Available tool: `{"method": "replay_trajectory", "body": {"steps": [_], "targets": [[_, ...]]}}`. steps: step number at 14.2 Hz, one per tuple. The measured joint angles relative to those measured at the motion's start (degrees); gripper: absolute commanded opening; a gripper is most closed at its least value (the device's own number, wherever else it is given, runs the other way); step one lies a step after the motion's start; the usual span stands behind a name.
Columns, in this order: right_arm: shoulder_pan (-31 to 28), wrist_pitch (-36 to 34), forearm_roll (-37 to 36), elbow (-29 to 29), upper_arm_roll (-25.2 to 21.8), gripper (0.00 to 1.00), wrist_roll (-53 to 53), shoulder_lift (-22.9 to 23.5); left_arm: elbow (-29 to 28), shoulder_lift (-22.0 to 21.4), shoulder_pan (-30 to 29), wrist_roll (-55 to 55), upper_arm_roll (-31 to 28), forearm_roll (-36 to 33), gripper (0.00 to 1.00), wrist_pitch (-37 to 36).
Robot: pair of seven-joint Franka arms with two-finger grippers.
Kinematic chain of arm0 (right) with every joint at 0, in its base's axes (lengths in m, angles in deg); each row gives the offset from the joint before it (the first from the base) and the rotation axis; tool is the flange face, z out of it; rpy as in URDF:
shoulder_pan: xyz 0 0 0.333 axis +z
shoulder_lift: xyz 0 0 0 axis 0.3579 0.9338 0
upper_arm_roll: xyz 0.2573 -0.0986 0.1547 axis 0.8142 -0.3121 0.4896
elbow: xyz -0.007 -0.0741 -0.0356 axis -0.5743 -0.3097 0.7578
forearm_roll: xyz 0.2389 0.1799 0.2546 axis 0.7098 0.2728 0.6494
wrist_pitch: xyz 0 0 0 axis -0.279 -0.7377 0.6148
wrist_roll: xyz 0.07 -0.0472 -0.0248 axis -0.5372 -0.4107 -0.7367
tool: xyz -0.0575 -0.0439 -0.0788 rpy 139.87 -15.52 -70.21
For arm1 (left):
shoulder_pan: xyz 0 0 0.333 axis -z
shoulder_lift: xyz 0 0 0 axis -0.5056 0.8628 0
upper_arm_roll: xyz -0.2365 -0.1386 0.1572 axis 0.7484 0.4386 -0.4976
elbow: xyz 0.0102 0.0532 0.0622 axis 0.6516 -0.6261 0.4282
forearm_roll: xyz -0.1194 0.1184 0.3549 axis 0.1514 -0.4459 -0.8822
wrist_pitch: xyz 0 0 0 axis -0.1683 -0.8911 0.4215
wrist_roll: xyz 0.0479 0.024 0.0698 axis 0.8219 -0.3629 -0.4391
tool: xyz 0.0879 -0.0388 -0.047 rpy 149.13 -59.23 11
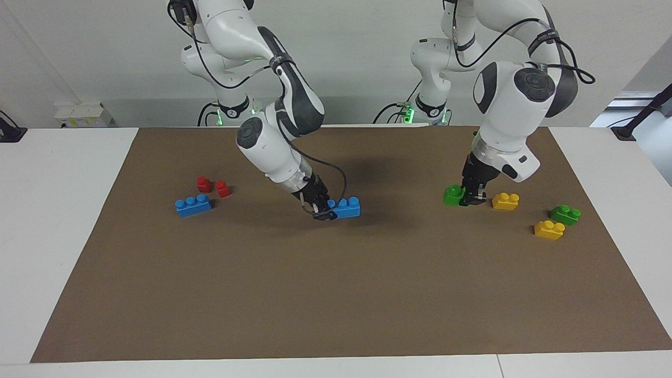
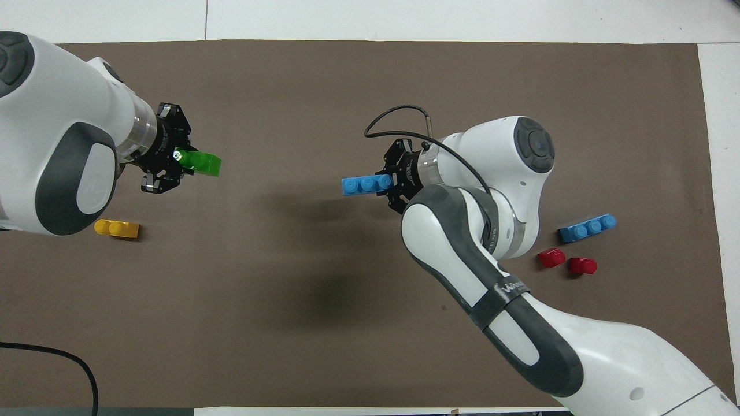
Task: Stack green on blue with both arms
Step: 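Carry the green brick with the left gripper while the right gripper carries the blue brick, then press the green brick onto the blue brick held by the right gripper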
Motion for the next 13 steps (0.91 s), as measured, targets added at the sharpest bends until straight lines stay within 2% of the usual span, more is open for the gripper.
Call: {"method": "replay_trajectory", "body": {"steps": [6,13], "targets": [[2.45,3.01,1.94,-0.56,-0.09,0.0,1.0,4.18,-0.46,-0.13,5.65,-7.56,0.04,0.02,0.0,-0.2],[3.33,3.26,1.94,-0.57,-0.18,0.0,6.6,4.94,-8.25,-1.32,15.73,-20.88,0.06,-0.09,0.0,9.69]]}}
